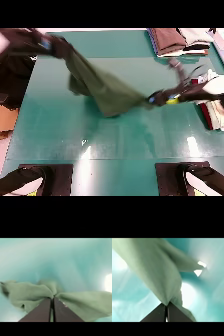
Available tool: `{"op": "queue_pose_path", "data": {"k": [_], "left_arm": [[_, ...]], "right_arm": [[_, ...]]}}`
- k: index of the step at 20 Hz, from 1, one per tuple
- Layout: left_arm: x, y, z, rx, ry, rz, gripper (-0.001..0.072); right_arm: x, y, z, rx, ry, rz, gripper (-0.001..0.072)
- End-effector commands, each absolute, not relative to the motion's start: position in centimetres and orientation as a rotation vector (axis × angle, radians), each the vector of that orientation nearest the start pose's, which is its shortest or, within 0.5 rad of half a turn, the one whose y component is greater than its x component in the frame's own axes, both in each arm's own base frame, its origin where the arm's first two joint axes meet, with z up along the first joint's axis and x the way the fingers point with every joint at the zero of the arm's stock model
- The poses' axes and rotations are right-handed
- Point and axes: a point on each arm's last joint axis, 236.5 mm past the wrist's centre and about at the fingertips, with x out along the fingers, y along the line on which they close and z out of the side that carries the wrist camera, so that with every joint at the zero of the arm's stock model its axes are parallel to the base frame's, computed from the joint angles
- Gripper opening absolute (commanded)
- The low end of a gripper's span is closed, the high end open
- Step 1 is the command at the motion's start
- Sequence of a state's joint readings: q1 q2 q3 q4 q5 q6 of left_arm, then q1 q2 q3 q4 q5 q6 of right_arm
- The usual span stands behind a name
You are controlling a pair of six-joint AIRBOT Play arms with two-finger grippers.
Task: Fold the shirts.
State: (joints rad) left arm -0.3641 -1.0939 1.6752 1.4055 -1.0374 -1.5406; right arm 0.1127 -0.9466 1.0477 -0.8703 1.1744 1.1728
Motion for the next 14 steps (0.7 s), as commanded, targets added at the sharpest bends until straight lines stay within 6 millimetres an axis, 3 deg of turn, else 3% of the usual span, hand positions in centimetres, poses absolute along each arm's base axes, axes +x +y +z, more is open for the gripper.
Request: {"op": "queue_pose_path", "data": {"k": [1, 3, 4, 6, 8, 10, 12, 14], "left_arm": [[31.8, -15.9, 44.3, -0.050, 0.170, -0.506, 0.0027], [29.7, -15.7, 45.9, -0.072, 0.128, -0.533, 0.0027], [29.5, -16.1, 45.7, -0.079, 0.143, -0.549, 0.0027], [30.3, -17.0, 43.0, -0.070, 0.241, -0.567, 0.0027], [32.4, -17.9, 36.9, -0.033, 0.423, -0.565, 0.0027], [34.0, -18.6, 28.8, 0.000, 0.646, -0.554, 0.0027], [34.1, -18.8, 20.6, 0.027, 0.842, -0.546, 0.0027], [32.3, -19.1, 12.7, 0.056, 1.023, -0.551, 0.0028]], "right_arm": [[30.2, 13.2, 26.3, 0.040, 0.676, 0.609, 0.0014], [29.4, 12.4, 30.6, 0.030, 0.604, 0.584, 0.0014], [29.2, 12.2, 31.4, 0.033, 0.603, 0.579, 0.0014], [29.4, 12.2, 31.1, 0.047, 0.654, 0.585, 0.0014], [30.0, 12.9, 28.5, 0.069, 0.754, 0.609, 0.0014], [31.1, 13.1, 24.5, 0.069, 0.866, 0.600, 0.0013], [31.7, 12.0, 19.5, 0.024, 0.993, 0.536, 0.0014], [31.5, 10.9, 15.3, 0.014, 1.102, 0.484, 0.0014]]}}
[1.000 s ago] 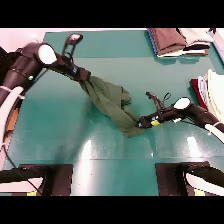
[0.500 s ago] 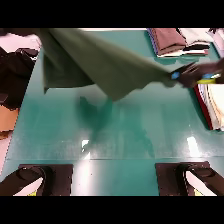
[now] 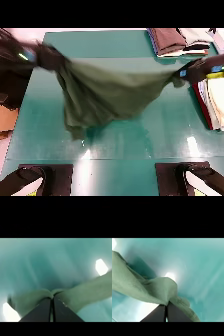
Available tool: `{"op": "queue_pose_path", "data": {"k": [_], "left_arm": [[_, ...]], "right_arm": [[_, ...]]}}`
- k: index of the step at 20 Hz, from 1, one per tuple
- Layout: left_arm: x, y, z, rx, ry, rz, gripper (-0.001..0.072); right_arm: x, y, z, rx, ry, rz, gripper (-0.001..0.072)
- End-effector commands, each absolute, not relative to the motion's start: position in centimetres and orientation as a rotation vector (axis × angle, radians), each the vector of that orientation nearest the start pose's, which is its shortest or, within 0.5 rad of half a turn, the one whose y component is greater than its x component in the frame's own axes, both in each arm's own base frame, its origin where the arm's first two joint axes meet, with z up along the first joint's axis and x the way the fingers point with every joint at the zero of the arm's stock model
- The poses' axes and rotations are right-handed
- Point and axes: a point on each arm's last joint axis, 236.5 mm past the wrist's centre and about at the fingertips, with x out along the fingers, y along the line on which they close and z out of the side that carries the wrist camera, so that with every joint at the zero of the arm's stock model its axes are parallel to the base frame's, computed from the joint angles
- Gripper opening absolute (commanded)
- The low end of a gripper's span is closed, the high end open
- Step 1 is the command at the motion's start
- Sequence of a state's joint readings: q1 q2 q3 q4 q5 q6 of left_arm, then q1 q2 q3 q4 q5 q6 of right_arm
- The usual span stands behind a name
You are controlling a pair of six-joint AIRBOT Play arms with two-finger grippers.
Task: Fold the shirts.
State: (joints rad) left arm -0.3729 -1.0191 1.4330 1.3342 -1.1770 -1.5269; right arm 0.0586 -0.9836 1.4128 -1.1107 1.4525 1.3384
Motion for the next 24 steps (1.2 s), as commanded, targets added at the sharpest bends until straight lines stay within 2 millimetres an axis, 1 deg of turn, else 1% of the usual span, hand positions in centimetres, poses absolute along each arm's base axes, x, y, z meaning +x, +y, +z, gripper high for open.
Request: {"op": "queue_pose_path", "data": {"k": [1, 2, 3, 4, 5, 6, 7, 9, 10, 11, 12, 13, 14, 15, 16, 17, 18, 20, 22, 24], "left_arm": [[30.9, -19.4, 9.9, 0.074, 1.092, -0.562, 0.0028], [29.4, -19.9, 7.6, 0.089, 1.148, -0.581, 0.0028], [28.1, -20.7, 6.1, 0.086, 1.188, -0.608, 0.0034], [27.3, -21.5, 5.5, 0.075, 1.206, -0.631, 0.0298], [27.4, -21.7, 5.6, 0.067, 1.197, -0.634, 0.0532], [28.1, -21.4, 6.2, 0.065, 1.174, -0.622, 0.0549], [29.4, -20.6, 7.6, 0.058, 1.139, -0.597, 0.0550], [32.7, -18.5, 11.6, 0.011, 1.034, -0.531, 0.0549], [34.5, -17.0, 13.7, -0.017, 0.969, -0.487, 0.0550], [36.2, -15.6, 15.3, -0.044, 0.908, -0.445, 0.0549], [37.9, -14.0, 16.3, -0.074, 0.847, -0.397, 0.0549], [39.1, -12.8, 16.4, -0.093, 0.821, -0.359, 0.0549], [40.0, -11.6, 15.5, -0.109, 0.835, -0.326, 0.0549], [40.6, -10.8, 14.0, -0.118, 0.872, -0.304, 0.0549], [41.2, -10.5, 11.8, -0.128, 0.922, -0.291, 0.0549], [41.6, -10.8, 9.6, -0.143, 0.976, -0.291, 0.0549], [41.9, -11.4, 7.1, -0.174, 1.041, -0.301, 0.0549], [42.3, -13.9, 2.7, -0.276, 1.153, -0.362, 0.0549], [42.4, -16.4, -0.7, -0.372, 1.231, -0.439, 0.0549], [42.5, -17.8, -3.6, -0.425, 1.290, -0.456, 0.0549]], "right_arm": [[31.3, 10.7, 14.2, 0.030, 1.128, 0.478, 0.0014], [31.3, 10.4, 13.2, 0.042, 1.139, 0.465, 0.0014], [31.1, 10.1, 12.5, 0.053, 1.146, 0.453, 0.0013], [31.0, 9.7, 12.0, 0.062, 1.147, 0.441, 0.0014], [30.8, 9.4, 11.8, 0.071, 1.141, 0.429, 0.0013], [30.6, 9.1, 11.7, 0.078, 1.134, 0.418, 0.0014], [30.4, 8.7, 11.7, 0.084, 1.128, 0.406, 0.0014], [30.4, 8.1, 12.4, 0.097, 1.106, 0.389, 0.0014], [30.5, 7.7, 12.6, 0.103, 1.096, 0.378, 0.0014], [30.5, 7.5, 12.7, 0.107, 1.092, 0.371, 0.0014], [30.5, 7.3, 12.7, 0.111, 1.095, 0.367, 0.0014], [30.5, 7.3, 12.7, 0.110, 1.095, 0.367, 0.0014], [30.6, 7.3, 12.7, 0.111, 1.089, 0.366, 0.0014], [30.7, 7.3, 12.8, 0.111, 1.086, 0.365, 0.0015], [30.7, 7.3, 12.8, 0.111, 1.085, 0.364, 0.0014], [30.8, 7.3, 12.8, 0.114, 1.083, 0.362, 0.0014], [30.8, 7.3, 12.8, 0.120, 1.084, 0.358, 0.0014], [30.8, 7.3, 12.8, 0.121, 1.085, 0.358, 0.0014], [30.8, 7.3, 12.8, 0.137, 1.088, 0.348, 0.0014], [30.8, 7.3, 12.8, 0.137, 1.088, 0.348, 0.0015]]}}
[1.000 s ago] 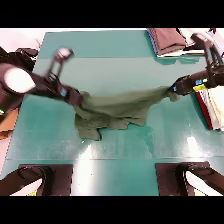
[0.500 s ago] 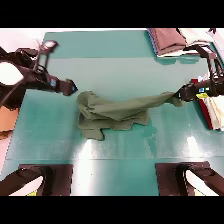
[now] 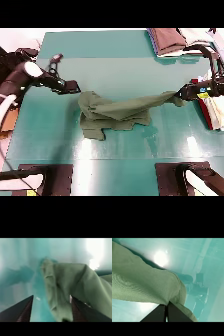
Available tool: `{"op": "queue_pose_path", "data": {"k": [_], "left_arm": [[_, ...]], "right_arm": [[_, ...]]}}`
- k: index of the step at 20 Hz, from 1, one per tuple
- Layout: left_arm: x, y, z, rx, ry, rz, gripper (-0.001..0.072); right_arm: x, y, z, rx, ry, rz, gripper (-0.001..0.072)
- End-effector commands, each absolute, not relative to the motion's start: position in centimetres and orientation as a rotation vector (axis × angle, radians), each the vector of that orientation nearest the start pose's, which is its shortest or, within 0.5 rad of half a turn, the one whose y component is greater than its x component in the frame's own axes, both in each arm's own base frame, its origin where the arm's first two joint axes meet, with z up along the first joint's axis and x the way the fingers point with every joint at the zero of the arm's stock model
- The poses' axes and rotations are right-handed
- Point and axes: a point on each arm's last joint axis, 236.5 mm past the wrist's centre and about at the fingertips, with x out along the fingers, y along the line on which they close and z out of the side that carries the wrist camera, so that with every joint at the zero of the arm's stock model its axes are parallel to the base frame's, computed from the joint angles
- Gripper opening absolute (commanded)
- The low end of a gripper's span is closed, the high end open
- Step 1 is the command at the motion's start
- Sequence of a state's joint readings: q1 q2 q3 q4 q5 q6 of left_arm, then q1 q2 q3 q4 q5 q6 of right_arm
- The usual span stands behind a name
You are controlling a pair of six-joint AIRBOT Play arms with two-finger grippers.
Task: Fold the shirts.
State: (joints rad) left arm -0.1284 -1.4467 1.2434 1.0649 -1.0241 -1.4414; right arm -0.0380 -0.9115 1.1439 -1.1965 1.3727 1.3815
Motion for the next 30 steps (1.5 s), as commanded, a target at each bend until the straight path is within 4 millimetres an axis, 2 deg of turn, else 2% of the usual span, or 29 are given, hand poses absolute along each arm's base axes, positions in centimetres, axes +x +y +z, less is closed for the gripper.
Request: {"op": "queue_pose_path", "data": {"k": [1, 3, 5, 6, 7, 9, 10, 11, 13, 15, 16, 18, 19, 21, 23, 26, 28, 30], "left_arm": [[42.4, -18.3, -4.7, -0.436, 1.310, -0.456, 0.0549], [42.7, -18.8, -6.1, -0.435, 1.317, -0.446, 0.0549], [43.2, -19.0, -6.1, -0.449, 1.302, -0.431, 0.0526], [43.4, -19.0, -6.0, -0.455, 1.297, -0.426, 0.0323], [43.5, -19.0, -5.7, -0.449, 1.294, -0.433, 0.0021], [43.5, -19.3, -4.1, -0.420, 1.283, -0.474, 0.0028], [43.8, -19.3, -2.3, -0.395, 1.249, -0.498, 0.0028], [44.4, -18.8, 0.3, -0.366, 1.185, -0.501, 0.0028], [45.6, -17.6, 8.1, -0.324, 1.002, -0.508, 0.0027], [45.0, -15.3, 19.2, -0.256, 0.750, -0.497, 0.0027], [43.7, -14.4, 24.4, -0.210, 0.630, -0.488, 0.0027], [39.1, -12.6, 35.0, -0.127, 0.380, -0.460, 0.0027], [36.3, -12.0, 39.2, -0.103, 0.276, -0.453, 0.0027], [30.1, -11.3, 46.1, -0.076, 0.090, -0.457, 0.0027], [24.9, -10.6, 50.5, -0.081, -0.039, -0.451, 0.0027], [19.8, -9.6, 54.3, -0.071, -0.167, -0.435, 0.0027], [18.9, -9.6, 55.4, -0.068, -0.198, -0.437, 0.0026], [19.7, -9.6, 54.7, -0.062, -0.168, -0.433, 0.0027]], "right_arm": [[30.8, 7.3, 12.8, 0.138, 1.088, 0.348, 0.0015], [30.8, 7.3, 12.8, 0.138, 1.087, 0.347, 0.0015], [30.9, 7.3, 12.8, 0.138, 1.085, 0.346, 0.0015], [30.9, 7.3, 12.9, 0.138, 1.080, 0.345, 0.0014], [31.1, 7.2, 13.0, 0.138, 1.072, 0.343, 0.0015], [31.9, 7.2, 13.6, 0.137, 1.034, 0.337, 0.0015], [32.4, 7.1, 14.6, 0.132, 1.001, 0.334, 0.0015], [32.9, 7.1, 16.1, 0.125, 0.959, 0.333, 0.0015], [33.9, 7.0, 20.8, 0.096, 0.839, 0.334, 0.0014], [34.2, 7.0, 26.1, 0.059, 0.713, 0.337, 0.0015], [34.1, 7.0, 28.9, 0.044, 0.645, 0.337, 0.0015], [33.4, 6.9, 33.8, 0.011, 0.527, 0.335, 0.0014], [32.9, 6.8, 35.9, -0.006, 0.481, 0.329, 0.0014], [31.8, 6.8, 38.8, -0.026, 0.412, 0.326, 0.0015], [30.8, 5.9, 41.3, -0.063, 0.355, 0.286, 0.0015], [28.9, 4.2, 44.7, -0.115, 0.279, 0.208, 0.0014], [27.7, 3.5, 46.8, -0.135, 0.226, 0.173, 0.0014], [27.1, 3.0, 47.8, -0.145, 0.197, 0.151, 0.0014]]}}
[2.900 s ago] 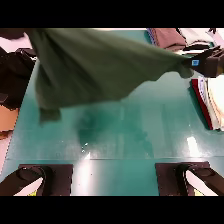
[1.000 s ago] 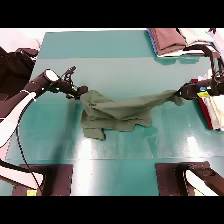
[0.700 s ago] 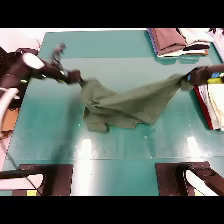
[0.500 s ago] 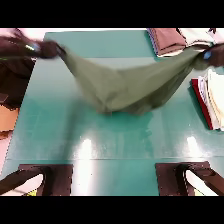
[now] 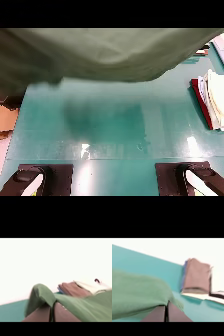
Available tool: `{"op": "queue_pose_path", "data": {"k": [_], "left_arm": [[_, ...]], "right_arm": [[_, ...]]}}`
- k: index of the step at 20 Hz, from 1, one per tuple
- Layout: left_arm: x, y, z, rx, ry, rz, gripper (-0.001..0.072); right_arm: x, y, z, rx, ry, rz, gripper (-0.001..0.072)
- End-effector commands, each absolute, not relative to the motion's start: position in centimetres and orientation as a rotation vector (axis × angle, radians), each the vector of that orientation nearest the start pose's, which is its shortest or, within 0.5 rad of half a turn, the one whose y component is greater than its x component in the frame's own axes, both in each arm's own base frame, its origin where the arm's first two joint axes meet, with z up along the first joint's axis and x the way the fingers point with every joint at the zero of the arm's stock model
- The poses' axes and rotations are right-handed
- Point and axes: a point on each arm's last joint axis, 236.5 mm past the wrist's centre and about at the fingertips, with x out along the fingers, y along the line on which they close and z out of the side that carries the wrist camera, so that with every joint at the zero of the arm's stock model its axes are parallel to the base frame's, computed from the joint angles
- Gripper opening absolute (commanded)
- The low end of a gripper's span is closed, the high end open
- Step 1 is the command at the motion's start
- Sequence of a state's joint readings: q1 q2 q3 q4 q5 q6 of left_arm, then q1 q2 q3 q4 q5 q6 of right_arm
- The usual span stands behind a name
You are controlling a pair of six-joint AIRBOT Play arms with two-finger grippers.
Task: Fold the shirts.
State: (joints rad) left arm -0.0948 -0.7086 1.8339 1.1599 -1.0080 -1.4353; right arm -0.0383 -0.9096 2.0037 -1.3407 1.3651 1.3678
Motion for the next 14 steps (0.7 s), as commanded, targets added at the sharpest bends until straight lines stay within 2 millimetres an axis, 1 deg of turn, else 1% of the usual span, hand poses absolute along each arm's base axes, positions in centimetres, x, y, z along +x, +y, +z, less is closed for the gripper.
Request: {"op": "queue_pose_path", "data": {"k": [1, 2, 3, 4, 6, 8, 9, 10, 11, 12, 13, 14], "left_arm": [[21.3, -9.6, 53.5, -0.052, -0.118, -0.423, 0.0027], [23.4, -9.3, 51.8, -0.033, -0.048, -0.397, 0.0027], [25.8, -9.1, 49.6, -0.018, 0.038, -0.380, 0.0027], [28.3, -9.0, 46.7, -0.001, 0.147, -0.364, 0.0028], [33.4, -9.6, 39.2, 0.015, 0.420, -0.373, 0.0028], [38.5, -10.5, 31.1, 0.000, 0.672, -0.395, 0.0029], [40.8, -11.0, 27.5, -0.023, 0.752, -0.405, 0.0029], [42.8, -11.5, 23.8, -0.048, 0.823, -0.409, 0.0029], [44.6, -11.7, 19.6, -0.071, 0.897, -0.402, 0.0029], [45.8, -11.8, 15.3, -0.091, 0.972, -0.391, 0.0029], [46.5, -11.8, 11.5, -0.106, 1.043, -0.379, 0.0030], [46.6, -11.6, 8.0, -0.128, 1.120, -0.363, 0.0031]], "right_arm": [[27.3, 2.9, 47.8, -0.145, 0.195, 0.147, 0.0014], [27.8, 2.9, 47.3, -0.142, 0.205, 0.146, 0.0014], [28.9, 2.8, 46.2, -0.138, 0.240, 0.148, 0.0013], [30.1, 2.6, 44.8, -0.137, 0.288, 0.147, 0.0013], [33.4, 2.5, 40.8, -0.129, 0.424, 0.159, 0.0013], [37.5, 2.4, 34.9, -0.114, 0.603, 0.176, 0.0014], [39.6, 2.3, 31.1, -0.102, 0.705, 0.185, 0.0014], [41.2, 2.3, 27.1, -0.090, 0.807, 0.194, 0.0014], [42.6, 2.2, 22.7, -0.076, 0.916, 0.201, 0.0014], [43.7, 2.2, 18.6, -0.063, 1.009, 0.208, 0.0014], [44.6, 2.1, 14.6, -0.049, 1.089, 0.211, 0.0014], [45.4, 2.1, 11.5, -0.038, 1.147, 0.212, 0.0015]]}}
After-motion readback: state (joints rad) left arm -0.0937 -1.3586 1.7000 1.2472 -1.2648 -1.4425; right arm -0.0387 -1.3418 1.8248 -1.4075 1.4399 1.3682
